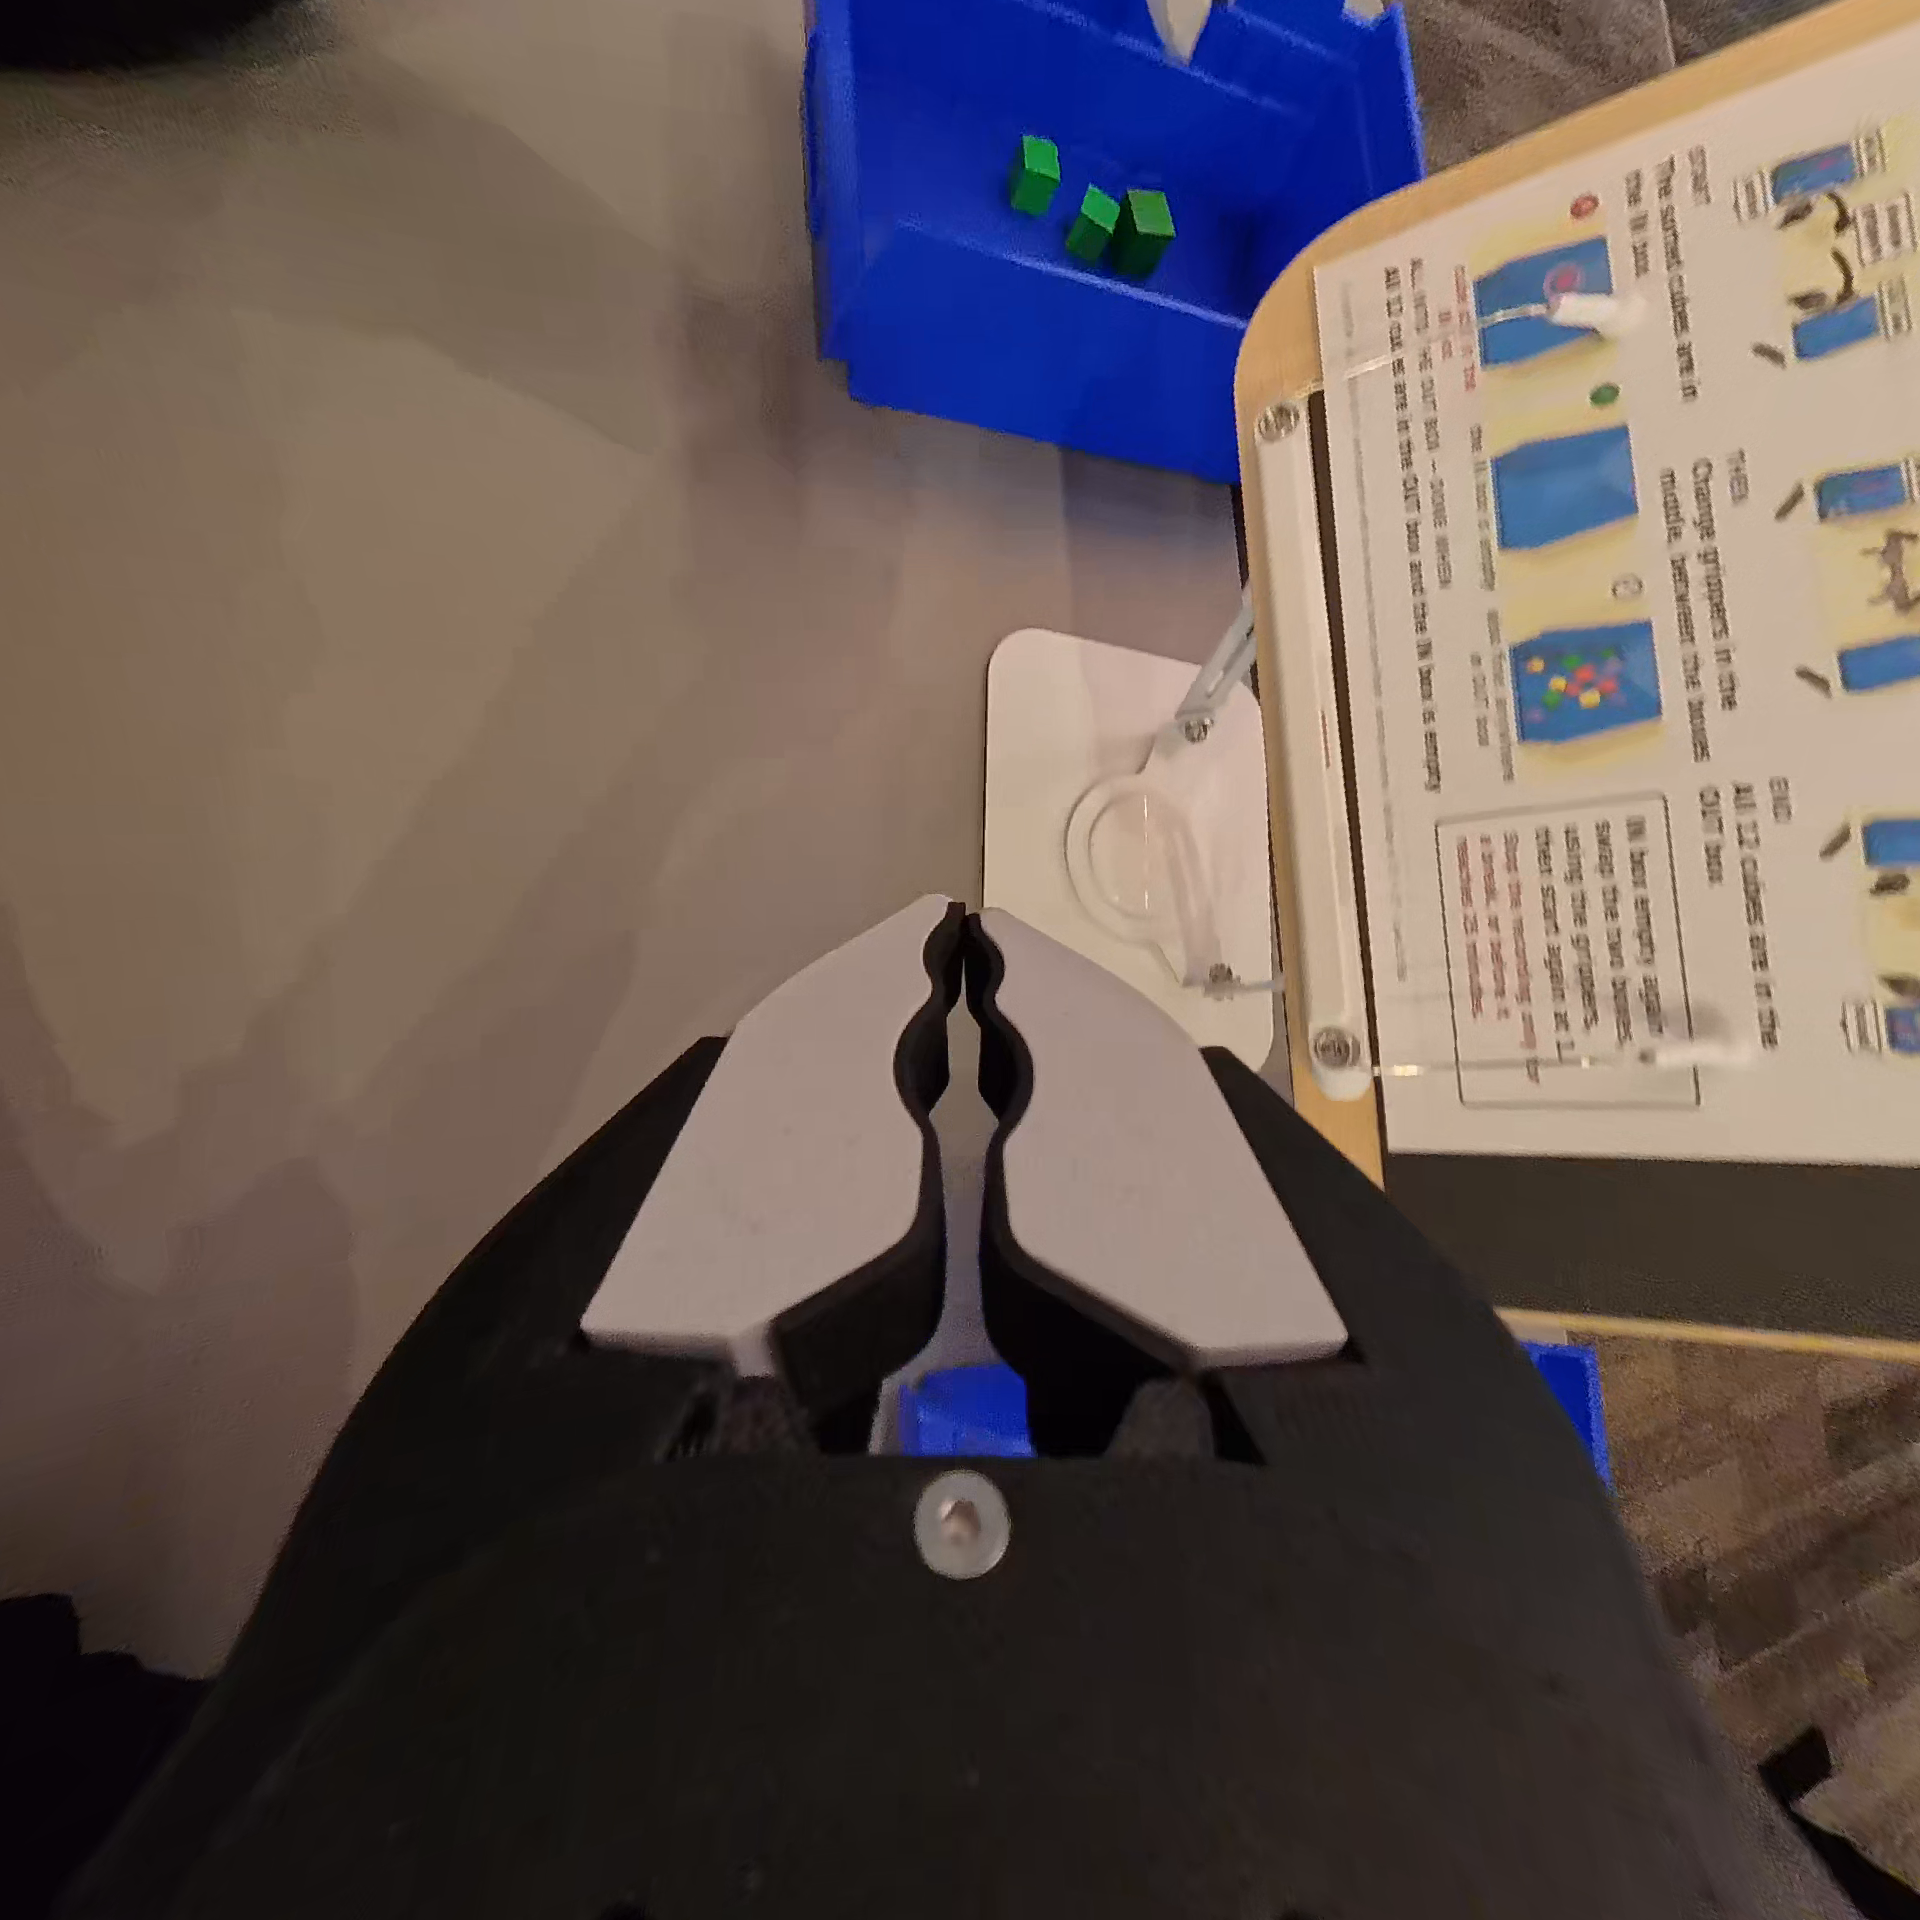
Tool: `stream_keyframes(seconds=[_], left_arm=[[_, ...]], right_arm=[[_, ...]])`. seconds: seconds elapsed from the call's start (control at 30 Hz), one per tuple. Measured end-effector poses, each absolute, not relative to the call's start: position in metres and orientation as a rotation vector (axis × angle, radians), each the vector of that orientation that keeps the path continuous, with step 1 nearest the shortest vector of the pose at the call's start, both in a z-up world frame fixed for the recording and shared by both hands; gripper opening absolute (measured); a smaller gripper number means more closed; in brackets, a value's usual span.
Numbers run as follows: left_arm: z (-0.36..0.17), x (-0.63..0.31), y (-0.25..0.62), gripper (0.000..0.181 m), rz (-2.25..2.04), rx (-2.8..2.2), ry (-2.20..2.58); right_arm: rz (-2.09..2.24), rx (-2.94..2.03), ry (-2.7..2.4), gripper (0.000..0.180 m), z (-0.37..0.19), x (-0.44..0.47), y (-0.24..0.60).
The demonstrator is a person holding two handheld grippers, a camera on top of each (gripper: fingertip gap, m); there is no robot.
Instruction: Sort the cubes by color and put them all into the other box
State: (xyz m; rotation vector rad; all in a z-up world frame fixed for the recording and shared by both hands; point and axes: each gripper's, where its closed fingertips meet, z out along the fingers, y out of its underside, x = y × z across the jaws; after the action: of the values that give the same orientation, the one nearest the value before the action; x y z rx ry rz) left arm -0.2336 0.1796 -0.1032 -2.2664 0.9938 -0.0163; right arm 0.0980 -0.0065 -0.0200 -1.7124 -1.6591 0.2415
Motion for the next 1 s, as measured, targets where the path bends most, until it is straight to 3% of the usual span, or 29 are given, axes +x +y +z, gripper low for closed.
stream_keyframes(seconds=[0.13, 0.27, 0.53, 0.67, 0.77, 1.0], left_arm=[[-0.151, -0.259, 0.218, 0.050, 0.050, -2.430, 0.788], [-0.192, -0.277, 0.235, 0.062, 0.128, -2.562, 0.705], [-0.221, -0.294, 0.248, 0.054, 0.202, -2.658, 0.576], [-0.229, -0.292, 0.254, 0.032, 0.152, -2.655, 0.569], [-0.227, -0.293, 0.251, 0.031, 0.154, -2.660, 0.613], [-0.146, -0.260, 0.241, 0.030, -0.136, -2.388, 0.670]], right_arm=[[0.264, -1.679, -1.686, 0.000, -0.020, 0.073, -0.005], [0.276, -1.672, -1.725, 0.000, -0.027, 0.062, -0.007], [0.274, -1.668, -1.757, 0.000, -0.035, 0.056, -0.005], [0.270, -1.664, -1.769, 0.000, -0.038, 0.052, -0.006], [0.274, -1.654, -1.768, 0.000, -0.038, 0.050, -0.005], [0.307, -1.511, -1.715, 0.000, -0.029, 0.026, 0.005]])
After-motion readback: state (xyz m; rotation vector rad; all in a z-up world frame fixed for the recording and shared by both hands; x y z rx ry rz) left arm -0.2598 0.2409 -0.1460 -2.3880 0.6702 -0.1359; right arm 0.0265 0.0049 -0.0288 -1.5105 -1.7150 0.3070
